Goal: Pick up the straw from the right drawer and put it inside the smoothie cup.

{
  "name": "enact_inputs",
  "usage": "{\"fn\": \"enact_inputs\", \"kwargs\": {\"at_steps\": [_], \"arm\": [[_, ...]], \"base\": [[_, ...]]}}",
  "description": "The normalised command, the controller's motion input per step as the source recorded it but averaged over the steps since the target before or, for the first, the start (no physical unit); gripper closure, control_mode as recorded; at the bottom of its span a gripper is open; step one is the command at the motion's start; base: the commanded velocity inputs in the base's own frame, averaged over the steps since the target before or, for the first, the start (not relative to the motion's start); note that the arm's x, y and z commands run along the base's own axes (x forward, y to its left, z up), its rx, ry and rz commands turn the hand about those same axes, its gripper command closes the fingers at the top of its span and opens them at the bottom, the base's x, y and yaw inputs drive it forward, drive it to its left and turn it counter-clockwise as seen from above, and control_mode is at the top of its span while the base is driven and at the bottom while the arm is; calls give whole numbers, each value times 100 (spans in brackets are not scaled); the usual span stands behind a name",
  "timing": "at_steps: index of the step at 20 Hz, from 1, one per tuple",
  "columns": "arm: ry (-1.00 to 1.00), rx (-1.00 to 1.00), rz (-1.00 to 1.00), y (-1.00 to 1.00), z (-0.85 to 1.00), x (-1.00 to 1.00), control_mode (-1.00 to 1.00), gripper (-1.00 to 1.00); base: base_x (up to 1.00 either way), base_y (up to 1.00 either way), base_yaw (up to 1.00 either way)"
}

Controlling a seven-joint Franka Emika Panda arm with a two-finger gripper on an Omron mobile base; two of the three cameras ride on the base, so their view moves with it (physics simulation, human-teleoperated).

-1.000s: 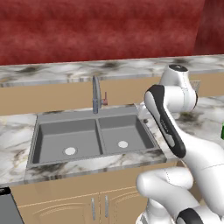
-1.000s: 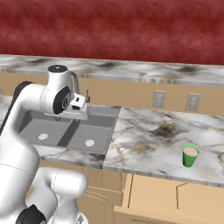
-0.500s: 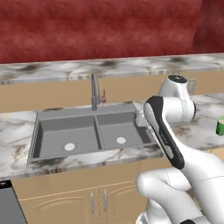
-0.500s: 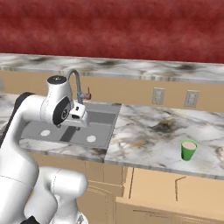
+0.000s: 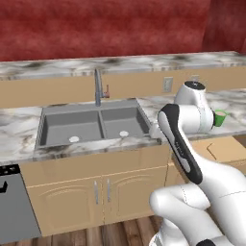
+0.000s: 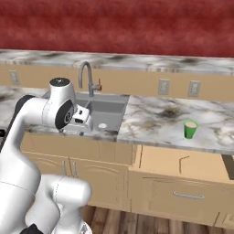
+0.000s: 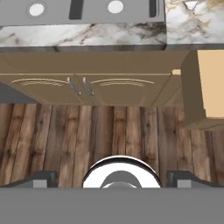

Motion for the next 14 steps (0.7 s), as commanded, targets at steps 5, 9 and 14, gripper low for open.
{"fn": "enact_inputs", "kwargs": {"at_steps": [5,9,14], "arm": [[0,0,0,0,0,0,100,-100],[0,0,0,0,0,0,100,-100],[0,0,0,0,0,0,100,-100]], "base": [[-52,-10,-2],[-4,-49,-4],[0,-70,-4]]}}
